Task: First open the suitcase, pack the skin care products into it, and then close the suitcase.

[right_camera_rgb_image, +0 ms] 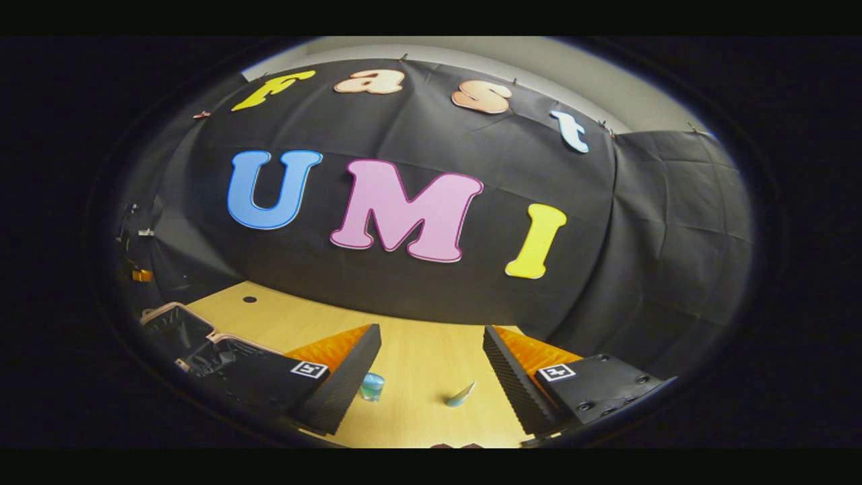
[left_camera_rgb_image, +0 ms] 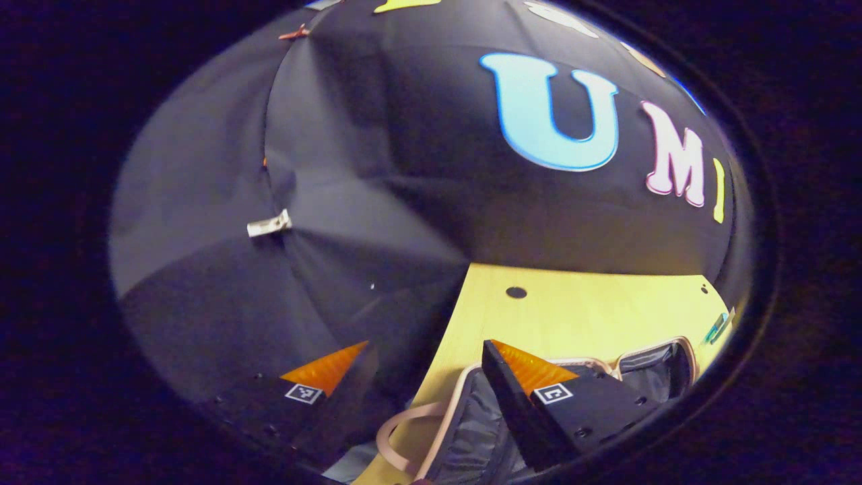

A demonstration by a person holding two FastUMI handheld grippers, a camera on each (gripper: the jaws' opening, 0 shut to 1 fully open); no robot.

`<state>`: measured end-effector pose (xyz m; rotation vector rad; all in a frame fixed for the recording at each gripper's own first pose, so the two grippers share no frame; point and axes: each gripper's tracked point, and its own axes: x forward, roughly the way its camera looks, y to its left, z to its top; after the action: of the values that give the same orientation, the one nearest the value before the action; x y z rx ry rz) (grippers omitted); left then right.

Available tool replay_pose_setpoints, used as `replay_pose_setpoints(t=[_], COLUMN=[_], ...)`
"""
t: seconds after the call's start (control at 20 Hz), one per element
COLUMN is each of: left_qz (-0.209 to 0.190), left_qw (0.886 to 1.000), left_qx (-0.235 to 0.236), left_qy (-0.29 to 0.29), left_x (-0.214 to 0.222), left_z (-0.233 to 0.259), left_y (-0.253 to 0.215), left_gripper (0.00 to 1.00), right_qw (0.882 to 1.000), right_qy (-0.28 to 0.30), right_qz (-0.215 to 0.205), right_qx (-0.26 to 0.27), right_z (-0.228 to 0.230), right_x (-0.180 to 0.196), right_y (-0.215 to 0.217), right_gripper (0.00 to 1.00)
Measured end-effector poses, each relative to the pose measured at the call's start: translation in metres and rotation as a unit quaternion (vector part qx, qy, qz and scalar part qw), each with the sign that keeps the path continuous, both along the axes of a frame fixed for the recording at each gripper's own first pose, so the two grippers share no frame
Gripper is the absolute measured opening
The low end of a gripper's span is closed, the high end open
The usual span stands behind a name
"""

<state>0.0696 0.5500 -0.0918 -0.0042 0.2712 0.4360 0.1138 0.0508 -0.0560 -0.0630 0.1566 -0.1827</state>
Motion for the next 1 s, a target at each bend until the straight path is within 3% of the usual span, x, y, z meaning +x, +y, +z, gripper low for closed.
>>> replay_pose_setpoints(t=[0.15, 0.3, 0.45, 0.65, 0.8, 1.0], left_qz=[-0.045, -0.083, -0.145, -0.2, -0.246, -0.273], left_qw=[0.998, 0.993, 0.976, 0.969, 0.962, 0.959], left_qx=[0.022, -0.023, -0.065, -0.036, -0.037, -0.04], left_qy=[-0.039, -0.086, -0.15, -0.143, -0.116, -0.067], left_x=[0.009, 0.018, 0.031, 0.049, 0.071, 0.086], left_z=[0.05, 0.086, 0.117, 0.121, 0.093, 0.054], left_y=[-0.072, -0.176, -0.281, -0.387, -0.458, -0.517], left_gripper=[0.97, 0.98, 0.97, 0.97, 0.97, 0.97], right_qw=[1.0, 1.0, 0.999, 0.999, 0.998, 0.995], right_qy=[-0.025, -0.025, -0.024, -0.013, -0.001, 0.02], right_qz=[0.005, 0.013, 0.02, 0.034, 0.049, 0.082], right_qx=[0.002, 0.011, 0.017, 0.025, 0.033, 0.046], right_z=[0.011, 0.007, -0.003, -0.019, -0.038, -0.069], right_x=[0.006, 0.011, 0.015, 0.017, 0.021, 0.028], right_y=[-0.01, -0.023, -0.037, -0.056, -0.064, -0.068], right_gripper=[0.97, 0.97, 0.96, 0.96, 0.95, 0.96])
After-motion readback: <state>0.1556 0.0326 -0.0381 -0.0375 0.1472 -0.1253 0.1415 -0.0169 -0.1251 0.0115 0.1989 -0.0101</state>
